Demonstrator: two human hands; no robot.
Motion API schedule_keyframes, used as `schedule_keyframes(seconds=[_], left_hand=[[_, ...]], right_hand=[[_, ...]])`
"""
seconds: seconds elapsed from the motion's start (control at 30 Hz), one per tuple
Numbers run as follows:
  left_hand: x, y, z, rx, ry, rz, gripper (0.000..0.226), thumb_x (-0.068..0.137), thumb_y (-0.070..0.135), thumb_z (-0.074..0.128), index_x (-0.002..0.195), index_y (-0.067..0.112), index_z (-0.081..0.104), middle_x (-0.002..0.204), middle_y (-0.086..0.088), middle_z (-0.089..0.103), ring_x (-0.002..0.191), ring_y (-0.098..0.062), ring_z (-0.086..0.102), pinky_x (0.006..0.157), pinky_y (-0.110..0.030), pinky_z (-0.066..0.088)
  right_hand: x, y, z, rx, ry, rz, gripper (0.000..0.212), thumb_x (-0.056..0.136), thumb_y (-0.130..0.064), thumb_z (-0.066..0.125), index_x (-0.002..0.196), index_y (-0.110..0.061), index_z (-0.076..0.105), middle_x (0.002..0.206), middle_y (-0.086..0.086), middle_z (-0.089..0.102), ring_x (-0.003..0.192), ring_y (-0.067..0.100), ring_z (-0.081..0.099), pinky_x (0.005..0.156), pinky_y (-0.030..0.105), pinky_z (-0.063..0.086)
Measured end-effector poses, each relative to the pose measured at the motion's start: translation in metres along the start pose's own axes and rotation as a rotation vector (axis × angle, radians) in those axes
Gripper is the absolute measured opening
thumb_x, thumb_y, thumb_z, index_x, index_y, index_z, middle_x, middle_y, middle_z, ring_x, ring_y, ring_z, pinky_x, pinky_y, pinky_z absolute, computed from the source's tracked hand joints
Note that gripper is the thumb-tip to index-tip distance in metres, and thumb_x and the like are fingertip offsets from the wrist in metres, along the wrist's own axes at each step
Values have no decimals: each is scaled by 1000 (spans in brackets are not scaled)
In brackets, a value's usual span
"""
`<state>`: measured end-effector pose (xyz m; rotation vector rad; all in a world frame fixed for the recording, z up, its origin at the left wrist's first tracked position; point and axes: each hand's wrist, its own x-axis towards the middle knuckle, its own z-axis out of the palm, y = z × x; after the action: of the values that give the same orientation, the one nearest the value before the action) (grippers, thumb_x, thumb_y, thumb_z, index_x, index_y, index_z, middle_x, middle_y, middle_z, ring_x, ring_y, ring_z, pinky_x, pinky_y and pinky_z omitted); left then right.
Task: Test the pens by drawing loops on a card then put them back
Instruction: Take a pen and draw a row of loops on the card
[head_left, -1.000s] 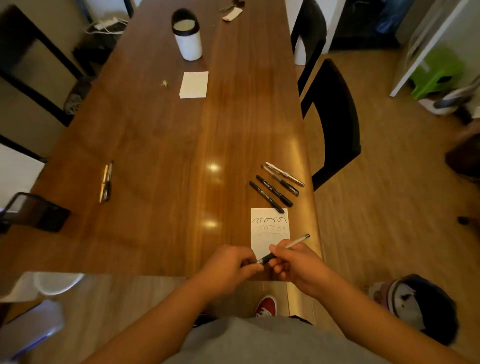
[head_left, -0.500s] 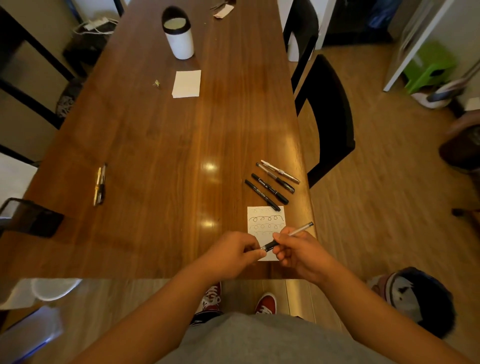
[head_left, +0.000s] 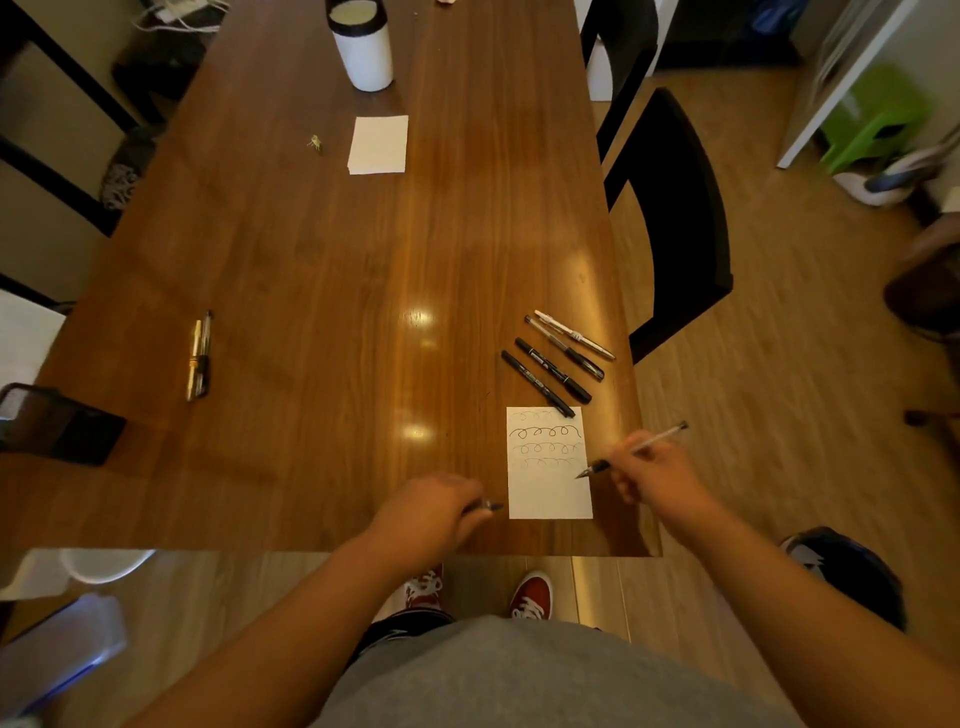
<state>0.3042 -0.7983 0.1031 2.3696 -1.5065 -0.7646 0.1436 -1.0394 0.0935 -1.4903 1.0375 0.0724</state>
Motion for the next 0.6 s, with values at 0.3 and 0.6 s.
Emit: schedule_keyframes(seconds=[0.3,0.6], left_hand=[[18,24,55,171,-67,253,35,99,36,47,125,15,58,149,-7,40,136,-23,36,108,-39,34],[23,28,76,235,-77,313,37,99,33,46,129,14,57,152,-7,35,137,-23,31,111,-39,30]], right_hand=[[-12,6,69,-275,9,-247,15,89,-20,63,83,-32,58,80,-11,63,78,0,61,54,10,49],[-7,3,72,-368,-14,-277,16,89,-19,65,82,-32,60,78,-15,62,72,2,59,53,5,41]])
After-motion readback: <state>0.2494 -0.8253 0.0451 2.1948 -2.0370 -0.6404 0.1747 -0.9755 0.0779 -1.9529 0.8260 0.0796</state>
